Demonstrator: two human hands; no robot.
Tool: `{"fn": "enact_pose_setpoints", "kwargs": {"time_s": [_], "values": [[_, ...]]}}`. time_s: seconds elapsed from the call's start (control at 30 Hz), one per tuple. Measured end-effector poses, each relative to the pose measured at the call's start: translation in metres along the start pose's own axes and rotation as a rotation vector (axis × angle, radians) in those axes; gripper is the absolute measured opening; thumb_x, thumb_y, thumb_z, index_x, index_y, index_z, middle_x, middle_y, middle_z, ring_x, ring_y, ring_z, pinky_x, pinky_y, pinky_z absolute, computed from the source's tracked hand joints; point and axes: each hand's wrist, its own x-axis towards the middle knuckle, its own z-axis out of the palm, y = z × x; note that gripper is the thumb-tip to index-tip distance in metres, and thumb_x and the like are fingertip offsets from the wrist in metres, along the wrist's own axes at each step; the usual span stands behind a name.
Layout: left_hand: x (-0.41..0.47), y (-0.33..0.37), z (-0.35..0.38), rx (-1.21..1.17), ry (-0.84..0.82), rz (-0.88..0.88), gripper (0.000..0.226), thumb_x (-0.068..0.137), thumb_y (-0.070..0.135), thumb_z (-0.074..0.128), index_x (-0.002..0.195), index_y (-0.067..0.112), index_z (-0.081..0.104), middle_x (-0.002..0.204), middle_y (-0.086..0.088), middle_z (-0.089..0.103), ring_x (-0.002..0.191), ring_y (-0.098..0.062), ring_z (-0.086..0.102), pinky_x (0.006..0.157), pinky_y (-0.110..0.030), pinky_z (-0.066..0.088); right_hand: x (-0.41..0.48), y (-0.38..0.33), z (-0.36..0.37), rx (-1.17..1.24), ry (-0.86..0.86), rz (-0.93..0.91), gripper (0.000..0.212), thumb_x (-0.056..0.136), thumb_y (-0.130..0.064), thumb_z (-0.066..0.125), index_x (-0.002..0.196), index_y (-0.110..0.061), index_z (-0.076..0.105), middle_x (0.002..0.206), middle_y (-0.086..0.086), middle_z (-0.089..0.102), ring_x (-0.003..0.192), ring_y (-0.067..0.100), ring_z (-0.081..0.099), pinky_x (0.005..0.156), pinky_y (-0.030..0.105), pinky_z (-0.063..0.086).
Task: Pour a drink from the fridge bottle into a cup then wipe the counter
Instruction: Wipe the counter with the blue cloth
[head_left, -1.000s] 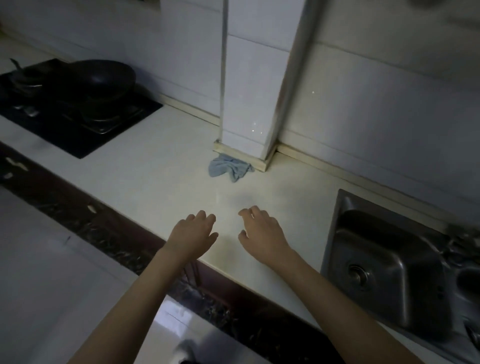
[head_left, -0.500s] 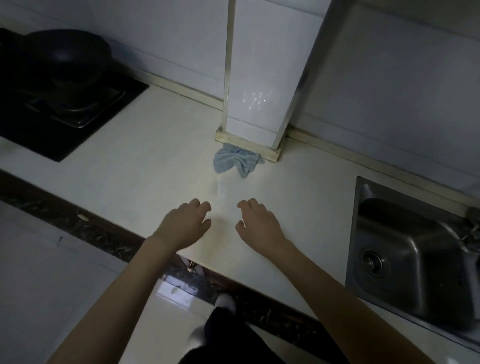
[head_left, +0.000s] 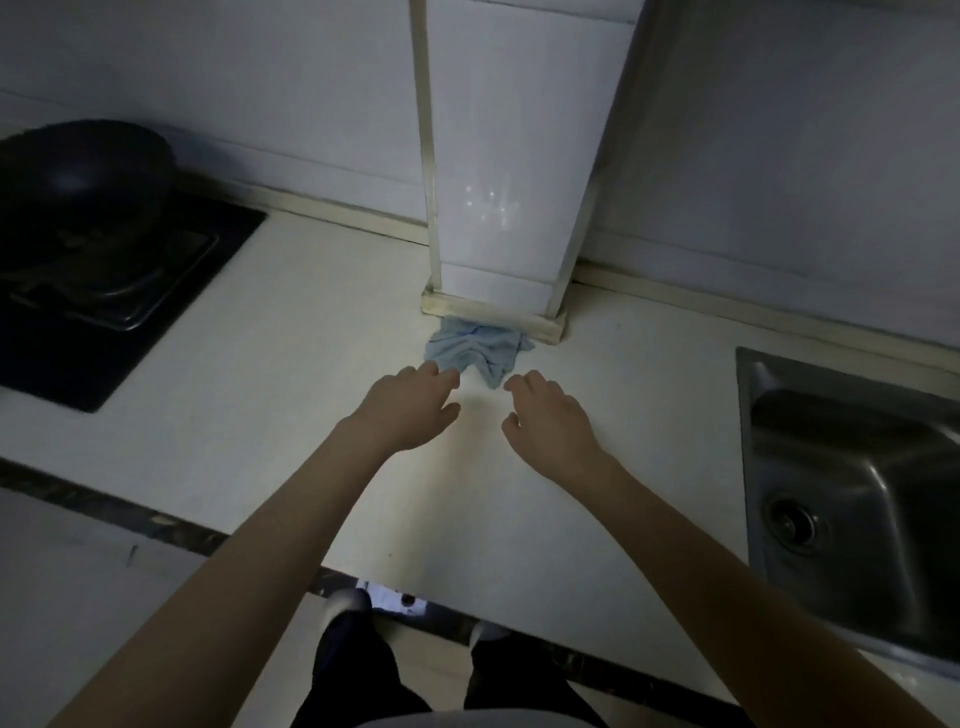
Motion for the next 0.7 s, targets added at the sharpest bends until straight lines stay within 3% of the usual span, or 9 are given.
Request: {"fn": "enact_pose_setpoints", "kwargs": {"time_s": [0.17, 0.3, 0.43, 0.6, 0.7], "values": [[0.023, -0.017, 0.005, -0.139, -0.024, 0.125, 0.04, 0.1, 0.04, 0.045, 0.135, 0.022, 0.046, 0.139, -0.001, 0.049, 0.119, -0.023, 0.053, 0.086, -0.036, 0.044, -0.002, -0.008, 0.013, -0.013, 0.054, 0.167, 0.032, 0.094, -0.022, 0.042, 0.123, -0.011, 0.049, 0.12, 0.008, 0.051, 0.105, 0.025, 0.052, 0.087, 0.038, 0.045], [0.02, -0.064, 0.021, -0.198, -0.087, 0.174, 0.037, 0.1, 0.041, 0.045, 0.133, 0.023, 0.046, 0.135, -0.001, 0.052, 0.113, -0.022, 0.056, 0.081, -0.032, 0.042, -0.01, -0.021, 0.036, -0.062, 0.052, 0.269, 0.031, 0.099, -0.027, 0.036, 0.121, -0.012, 0.05, 0.12, 0.006, 0.052, 0.102, 0.022, 0.053, 0.086, 0.035, 0.046], [0.025, -0.091, 0.027, -0.127, -0.096, 0.203, 0.038, 0.101, 0.038, 0.043, 0.135, 0.02, 0.044, 0.134, -0.001, 0.053, 0.112, -0.022, 0.056, 0.08, -0.032, 0.042, -0.013, -0.032, 0.053, -0.049, 0.108, 0.363, 0.031, 0.1, -0.027, 0.034, 0.12, -0.012, 0.052, 0.118, 0.005, 0.054, 0.1, 0.021, 0.054, 0.084, 0.034, 0.047], [0.04, -0.077, 0.035, -0.014, -0.055, 0.336, 0.037, 0.101, 0.035, 0.041, 0.133, 0.016, 0.044, 0.129, -0.006, 0.052, 0.109, -0.028, 0.055, 0.083, -0.038, 0.047, -0.015, -0.036, 0.076, -0.052, 0.147, 0.431, 0.035, 0.102, -0.031, 0.032, 0.122, -0.011, 0.053, 0.12, 0.007, 0.055, 0.102, 0.022, 0.054, 0.084, 0.034, 0.047], [0.043, -0.058, 0.056, 0.061, 0.069, 0.395, 0.042, 0.097, 0.035, 0.031, 0.124, 0.011, 0.052, 0.119, -0.01, 0.058, 0.101, -0.031, 0.058, 0.075, -0.037, 0.044, -0.014, -0.027, 0.087, -0.011, 0.331, 0.451, 0.032, 0.098, -0.022, 0.042, 0.121, -0.007, 0.058, 0.13, 0.01, 0.054, 0.11, 0.023, 0.056, 0.088, 0.035, 0.05]]}}
